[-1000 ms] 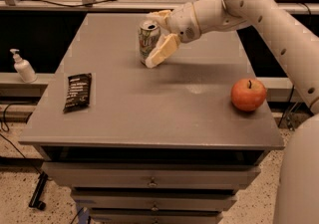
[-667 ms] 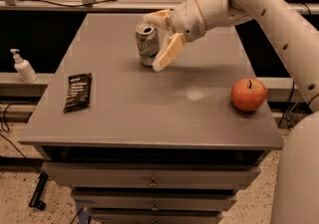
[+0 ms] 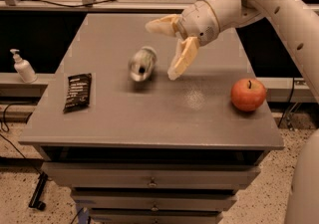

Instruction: Knock 7up can over

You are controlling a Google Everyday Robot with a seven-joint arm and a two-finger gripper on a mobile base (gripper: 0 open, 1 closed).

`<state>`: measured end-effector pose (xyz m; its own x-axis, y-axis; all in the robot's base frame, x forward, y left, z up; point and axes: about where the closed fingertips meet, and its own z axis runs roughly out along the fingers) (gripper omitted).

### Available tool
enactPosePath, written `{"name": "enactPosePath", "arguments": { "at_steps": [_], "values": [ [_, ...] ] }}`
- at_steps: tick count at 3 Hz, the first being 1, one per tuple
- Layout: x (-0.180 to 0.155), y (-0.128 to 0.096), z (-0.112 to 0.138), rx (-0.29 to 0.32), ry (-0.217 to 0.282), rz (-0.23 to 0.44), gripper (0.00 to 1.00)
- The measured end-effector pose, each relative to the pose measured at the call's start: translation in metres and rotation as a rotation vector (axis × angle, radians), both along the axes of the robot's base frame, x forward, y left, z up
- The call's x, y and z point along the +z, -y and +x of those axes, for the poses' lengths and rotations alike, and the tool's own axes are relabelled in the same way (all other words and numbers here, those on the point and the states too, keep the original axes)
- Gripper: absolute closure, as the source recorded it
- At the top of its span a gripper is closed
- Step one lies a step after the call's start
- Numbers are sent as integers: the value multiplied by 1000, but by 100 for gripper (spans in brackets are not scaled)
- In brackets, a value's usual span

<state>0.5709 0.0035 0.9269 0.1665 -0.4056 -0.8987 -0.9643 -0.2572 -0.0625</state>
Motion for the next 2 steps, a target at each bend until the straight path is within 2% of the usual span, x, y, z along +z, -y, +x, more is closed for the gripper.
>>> {"name": "enactPosePath", "arguments": {
  "at_steps": [1,2],
  "values": [
    [4,9,-19,12,-14,-9,0],
    [5,23,-16,-26,12,-11,0]
  ]
}}
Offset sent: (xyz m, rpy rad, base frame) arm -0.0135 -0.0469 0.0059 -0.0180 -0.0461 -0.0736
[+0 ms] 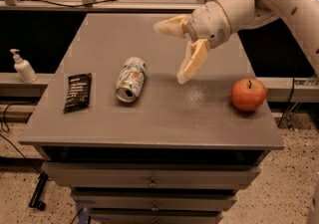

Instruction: Knock 7up can over

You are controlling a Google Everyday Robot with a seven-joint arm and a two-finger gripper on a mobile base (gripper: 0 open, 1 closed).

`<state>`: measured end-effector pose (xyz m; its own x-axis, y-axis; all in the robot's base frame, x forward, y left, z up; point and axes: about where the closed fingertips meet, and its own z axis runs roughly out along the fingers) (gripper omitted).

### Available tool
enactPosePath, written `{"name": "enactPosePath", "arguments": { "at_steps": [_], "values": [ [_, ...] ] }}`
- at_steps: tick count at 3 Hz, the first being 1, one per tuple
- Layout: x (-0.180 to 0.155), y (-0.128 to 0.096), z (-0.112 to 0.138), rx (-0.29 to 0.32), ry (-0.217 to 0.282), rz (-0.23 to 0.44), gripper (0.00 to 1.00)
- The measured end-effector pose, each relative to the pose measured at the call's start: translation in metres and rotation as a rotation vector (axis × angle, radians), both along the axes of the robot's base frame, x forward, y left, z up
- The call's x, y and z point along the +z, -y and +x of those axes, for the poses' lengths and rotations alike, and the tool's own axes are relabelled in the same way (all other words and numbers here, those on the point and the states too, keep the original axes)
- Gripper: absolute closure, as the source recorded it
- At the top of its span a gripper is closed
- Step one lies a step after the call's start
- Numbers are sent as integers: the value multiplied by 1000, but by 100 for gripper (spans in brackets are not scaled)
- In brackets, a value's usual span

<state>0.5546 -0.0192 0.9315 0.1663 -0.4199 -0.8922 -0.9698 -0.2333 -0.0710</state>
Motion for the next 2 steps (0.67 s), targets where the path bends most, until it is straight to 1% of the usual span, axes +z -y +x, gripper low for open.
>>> {"name": "enactPosePath", "arguments": {
  "at_steps": [1,2],
  "values": [
    [-1,36,21,-109,56,5,0],
    [1,75,46,-238,100,22,0]
  ]
}}
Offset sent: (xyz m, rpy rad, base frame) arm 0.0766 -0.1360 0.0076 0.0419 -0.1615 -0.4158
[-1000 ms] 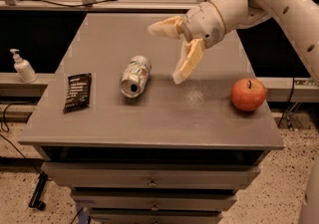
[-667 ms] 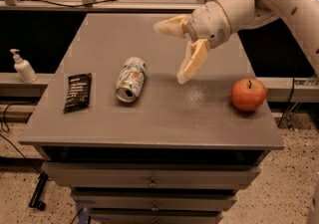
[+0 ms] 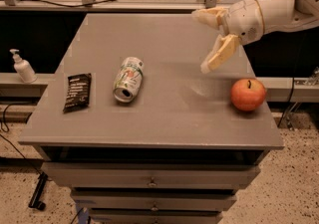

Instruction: Knock 7up can over

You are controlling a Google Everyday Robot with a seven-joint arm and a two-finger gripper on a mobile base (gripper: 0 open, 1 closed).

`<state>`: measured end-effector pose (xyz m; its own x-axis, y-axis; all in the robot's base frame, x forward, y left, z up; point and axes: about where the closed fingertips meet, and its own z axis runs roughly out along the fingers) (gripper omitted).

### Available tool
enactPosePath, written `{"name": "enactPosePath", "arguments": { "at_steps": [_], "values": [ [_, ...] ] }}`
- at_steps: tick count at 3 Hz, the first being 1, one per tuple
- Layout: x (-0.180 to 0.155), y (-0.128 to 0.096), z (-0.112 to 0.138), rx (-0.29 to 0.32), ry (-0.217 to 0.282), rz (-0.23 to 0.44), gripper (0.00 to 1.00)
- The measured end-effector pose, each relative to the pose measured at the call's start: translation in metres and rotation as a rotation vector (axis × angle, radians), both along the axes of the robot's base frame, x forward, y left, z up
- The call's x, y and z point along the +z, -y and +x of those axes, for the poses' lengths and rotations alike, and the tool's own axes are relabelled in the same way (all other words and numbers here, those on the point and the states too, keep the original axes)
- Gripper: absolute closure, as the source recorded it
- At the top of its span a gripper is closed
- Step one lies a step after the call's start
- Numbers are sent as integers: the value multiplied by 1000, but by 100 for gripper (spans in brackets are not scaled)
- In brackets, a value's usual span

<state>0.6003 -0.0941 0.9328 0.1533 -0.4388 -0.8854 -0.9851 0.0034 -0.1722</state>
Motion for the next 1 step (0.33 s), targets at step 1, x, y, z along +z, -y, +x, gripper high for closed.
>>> {"name": "enactPosePath", "arguments": {
  "at_steps": [1],
  "values": [
    [1,2,2,-11,5,3,0]
  ]
}}
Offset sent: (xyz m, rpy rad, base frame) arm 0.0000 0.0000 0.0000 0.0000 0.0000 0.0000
